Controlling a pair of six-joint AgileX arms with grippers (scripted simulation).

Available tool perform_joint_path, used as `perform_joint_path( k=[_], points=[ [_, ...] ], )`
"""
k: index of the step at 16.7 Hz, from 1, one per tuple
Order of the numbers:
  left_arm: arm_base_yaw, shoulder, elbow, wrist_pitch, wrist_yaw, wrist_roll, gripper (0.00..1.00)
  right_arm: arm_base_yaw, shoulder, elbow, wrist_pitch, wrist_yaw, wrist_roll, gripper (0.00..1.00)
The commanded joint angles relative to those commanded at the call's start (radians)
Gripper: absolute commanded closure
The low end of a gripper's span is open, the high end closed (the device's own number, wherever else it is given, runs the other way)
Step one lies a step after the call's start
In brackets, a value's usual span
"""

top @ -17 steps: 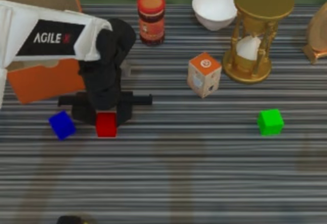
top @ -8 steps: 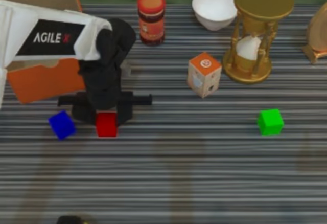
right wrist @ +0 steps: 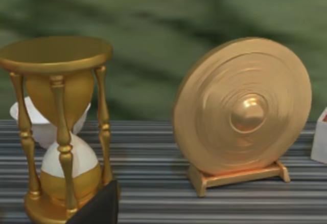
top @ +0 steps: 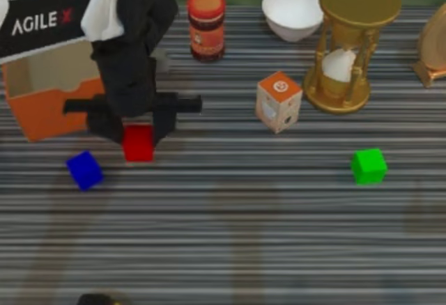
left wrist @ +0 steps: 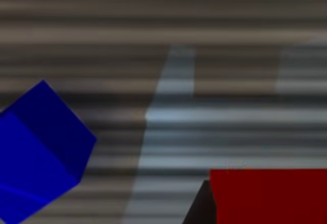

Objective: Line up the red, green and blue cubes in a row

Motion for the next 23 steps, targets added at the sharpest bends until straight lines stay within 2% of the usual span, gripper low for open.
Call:
perform_joint_path(
  k=[6,14,19,23],
  points=[
    [-0.019,-0.011,-0.007,-0.004,-0.001,-0.013,1.00,0.000,0.000,0.000,0.000,0.000,0.000,0.00],
    [-0.206,-0.154,-0.139,-0.013,-0.003,-0.216,1.00,0.000,0.000,0.000,0.000,0.000,0.000,0.00],
    [-0.209,-0.154,-0.142,-0.009,-0.003,-0.219,1.00,0.000,0.000,0.000,0.000,0.000,0.000,0.00],
    [-0.209,-0.117,-0.215,0.103,-0.003,-0.222,1.00,0.000,0.000,0.000,0.000,0.000,0.000,0.00]
  ],
)
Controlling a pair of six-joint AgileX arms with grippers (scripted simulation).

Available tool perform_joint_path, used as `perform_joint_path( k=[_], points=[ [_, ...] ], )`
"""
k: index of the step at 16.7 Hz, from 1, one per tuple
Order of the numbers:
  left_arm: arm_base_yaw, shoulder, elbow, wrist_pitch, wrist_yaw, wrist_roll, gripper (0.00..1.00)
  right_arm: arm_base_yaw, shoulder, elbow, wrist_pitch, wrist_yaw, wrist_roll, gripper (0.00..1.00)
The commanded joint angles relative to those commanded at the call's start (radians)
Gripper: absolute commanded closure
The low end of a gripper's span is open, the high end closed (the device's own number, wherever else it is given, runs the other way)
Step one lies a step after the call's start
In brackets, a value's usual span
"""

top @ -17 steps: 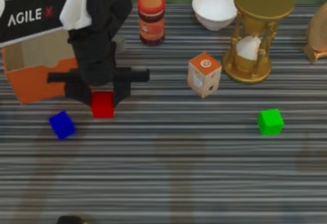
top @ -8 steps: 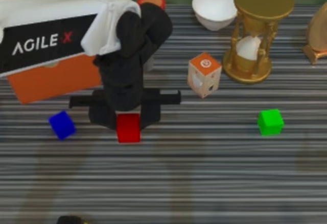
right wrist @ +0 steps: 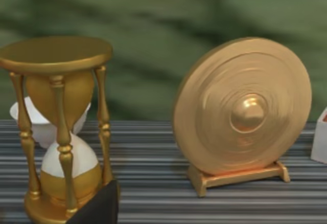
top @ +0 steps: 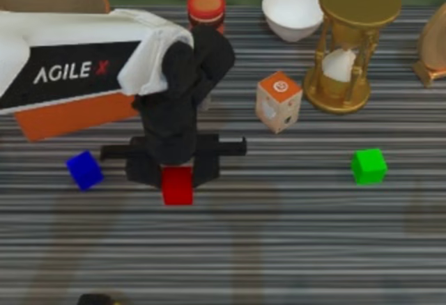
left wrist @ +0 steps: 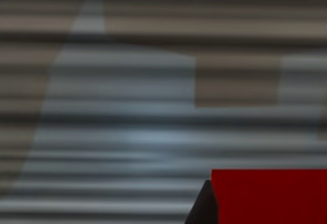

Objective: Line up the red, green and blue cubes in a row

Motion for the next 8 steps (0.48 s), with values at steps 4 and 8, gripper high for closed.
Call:
perform_joint_path(
  k=[4,8],
  points=[
    [-0.006,0.047,-0.083,0.131,0.000,0.000,1.00,0.000,0.000,0.000,0.000,0.000,0.000,0.00],
    [-0.006,0.052,-0.089,0.139,0.000,0.000,1.00,0.000,0.000,0.000,0.000,0.000,0.000,0.00]
  ],
)
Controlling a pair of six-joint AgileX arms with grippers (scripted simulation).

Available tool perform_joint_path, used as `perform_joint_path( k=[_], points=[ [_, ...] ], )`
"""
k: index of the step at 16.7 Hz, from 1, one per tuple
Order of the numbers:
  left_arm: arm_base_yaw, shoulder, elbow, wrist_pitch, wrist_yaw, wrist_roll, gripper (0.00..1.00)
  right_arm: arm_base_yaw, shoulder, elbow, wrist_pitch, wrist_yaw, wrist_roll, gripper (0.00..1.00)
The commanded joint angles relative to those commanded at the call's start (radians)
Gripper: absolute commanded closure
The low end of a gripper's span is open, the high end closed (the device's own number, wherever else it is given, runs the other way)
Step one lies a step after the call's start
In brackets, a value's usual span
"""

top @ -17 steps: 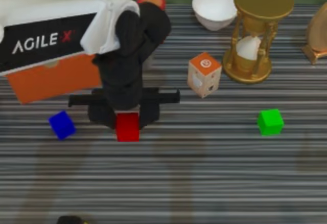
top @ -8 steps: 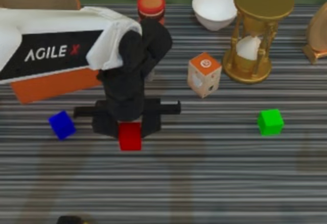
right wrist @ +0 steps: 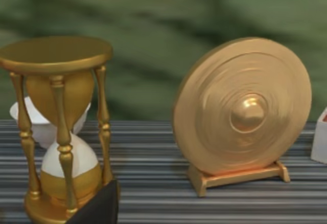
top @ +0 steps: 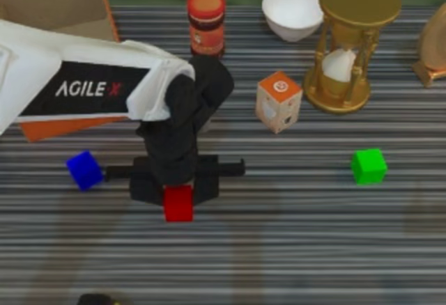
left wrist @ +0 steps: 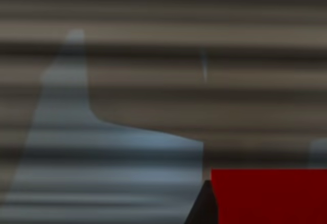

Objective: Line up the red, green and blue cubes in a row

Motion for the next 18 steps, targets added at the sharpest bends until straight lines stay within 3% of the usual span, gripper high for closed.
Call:
perform_joint_path(
  k=[13,18],
  points=[
    [0.000,0.000,0.000,0.000,0.000,0.000,0.02,0.000,0.000,0.000,0.000,0.000,0.000,0.00],
    [0.000,0.000,0.000,0.000,0.000,0.000,0.00,0.000,0.000,0.000,0.000,0.000,0.000,0.00]
  ],
)
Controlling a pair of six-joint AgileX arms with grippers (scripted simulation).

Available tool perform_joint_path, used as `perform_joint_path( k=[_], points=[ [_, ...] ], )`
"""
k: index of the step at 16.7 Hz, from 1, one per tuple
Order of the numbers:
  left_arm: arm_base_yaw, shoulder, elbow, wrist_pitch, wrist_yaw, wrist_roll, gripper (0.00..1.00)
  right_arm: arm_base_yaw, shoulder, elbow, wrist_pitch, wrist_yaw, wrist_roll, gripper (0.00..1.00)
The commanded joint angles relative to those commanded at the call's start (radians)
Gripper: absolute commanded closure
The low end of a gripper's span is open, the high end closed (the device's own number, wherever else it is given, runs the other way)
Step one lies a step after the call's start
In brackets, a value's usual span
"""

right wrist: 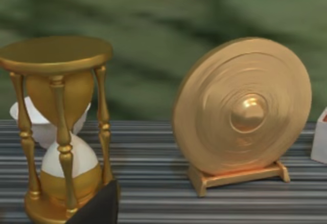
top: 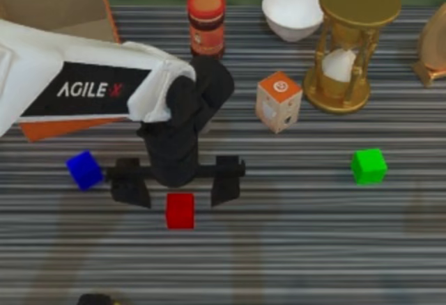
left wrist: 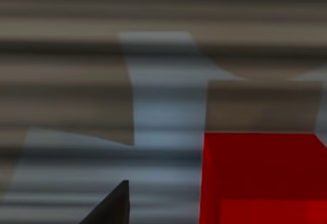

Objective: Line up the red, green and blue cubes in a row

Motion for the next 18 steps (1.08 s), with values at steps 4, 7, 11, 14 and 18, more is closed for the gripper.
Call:
perform_joint_path(
  k=[4,7,11,14,18],
  points=[
    [0.002,-0.001,0.000,0.000,0.000,0.000,0.00,0.000,0.000,0.000,0.000,0.000,0.000,0.00],
    [0.004,-0.016,0.027,-0.042,0.000,-0.003,0.00,0.000,0.000,0.000,0.000,0.000,0.000,0.00],
    [0.013,-0.075,0.105,-0.189,-0.001,-0.007,0.00,0.000,0.000,0.000,0.000,0.000,0.000,0.00],
    [0.017,-0.109,0.140,-0.249,-0.001,-0.006,0.00,0.000,0.000,0.000,0.000,0.000,0.000,0.00],
    [0.012,-0.105,0.139,-0.247,-0.001,-0.006,0.00,0.000,0.000,0.000,0.000,0.000,0.000,0.00]
  ],
)
